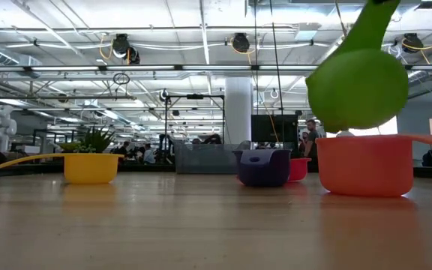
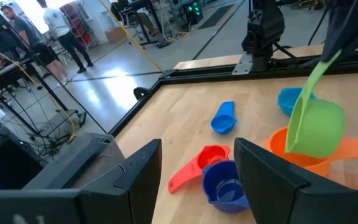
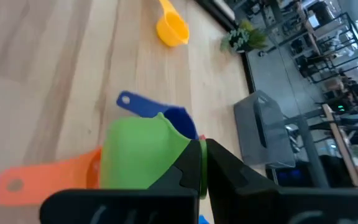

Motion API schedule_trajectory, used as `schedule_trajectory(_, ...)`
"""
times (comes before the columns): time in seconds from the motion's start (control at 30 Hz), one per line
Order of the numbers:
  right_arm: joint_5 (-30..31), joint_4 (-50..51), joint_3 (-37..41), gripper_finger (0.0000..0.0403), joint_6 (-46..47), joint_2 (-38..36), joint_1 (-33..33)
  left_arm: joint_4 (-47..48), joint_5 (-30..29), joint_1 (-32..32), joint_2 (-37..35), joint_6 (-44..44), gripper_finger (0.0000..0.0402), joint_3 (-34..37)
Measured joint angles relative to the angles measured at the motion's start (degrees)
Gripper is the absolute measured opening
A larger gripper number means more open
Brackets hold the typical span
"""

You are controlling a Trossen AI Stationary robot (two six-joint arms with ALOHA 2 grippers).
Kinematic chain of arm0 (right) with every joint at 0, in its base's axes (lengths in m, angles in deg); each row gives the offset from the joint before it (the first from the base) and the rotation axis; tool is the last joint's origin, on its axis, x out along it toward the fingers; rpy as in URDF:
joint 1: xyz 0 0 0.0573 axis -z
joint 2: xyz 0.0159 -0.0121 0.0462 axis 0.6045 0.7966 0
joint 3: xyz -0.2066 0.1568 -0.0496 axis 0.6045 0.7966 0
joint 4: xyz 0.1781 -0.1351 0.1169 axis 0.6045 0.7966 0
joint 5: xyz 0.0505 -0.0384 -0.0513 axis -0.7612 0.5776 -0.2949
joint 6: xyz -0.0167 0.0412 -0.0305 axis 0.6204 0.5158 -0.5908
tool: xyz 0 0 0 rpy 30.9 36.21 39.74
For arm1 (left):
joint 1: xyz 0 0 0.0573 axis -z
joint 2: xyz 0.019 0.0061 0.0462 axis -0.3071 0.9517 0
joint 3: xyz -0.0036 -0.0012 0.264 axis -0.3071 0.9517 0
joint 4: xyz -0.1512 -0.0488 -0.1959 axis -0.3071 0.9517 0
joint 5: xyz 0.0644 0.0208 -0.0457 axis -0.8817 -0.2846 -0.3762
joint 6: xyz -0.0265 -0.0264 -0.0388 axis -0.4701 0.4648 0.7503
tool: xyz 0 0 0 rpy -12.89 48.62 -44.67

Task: Nest measuring cups in basket
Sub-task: Stack the green measuring cup on top of the orange measuring cup

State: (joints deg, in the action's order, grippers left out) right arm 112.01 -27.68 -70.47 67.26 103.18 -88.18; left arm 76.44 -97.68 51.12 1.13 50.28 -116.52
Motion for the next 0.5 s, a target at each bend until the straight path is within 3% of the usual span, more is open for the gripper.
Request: schedule_trajectory(0.5,2.92,0.12,0.0,0.0,-3.53,7.56,2.62,0.33,-0.02,0.0,0.0,-0.08,0.0202,0.0)
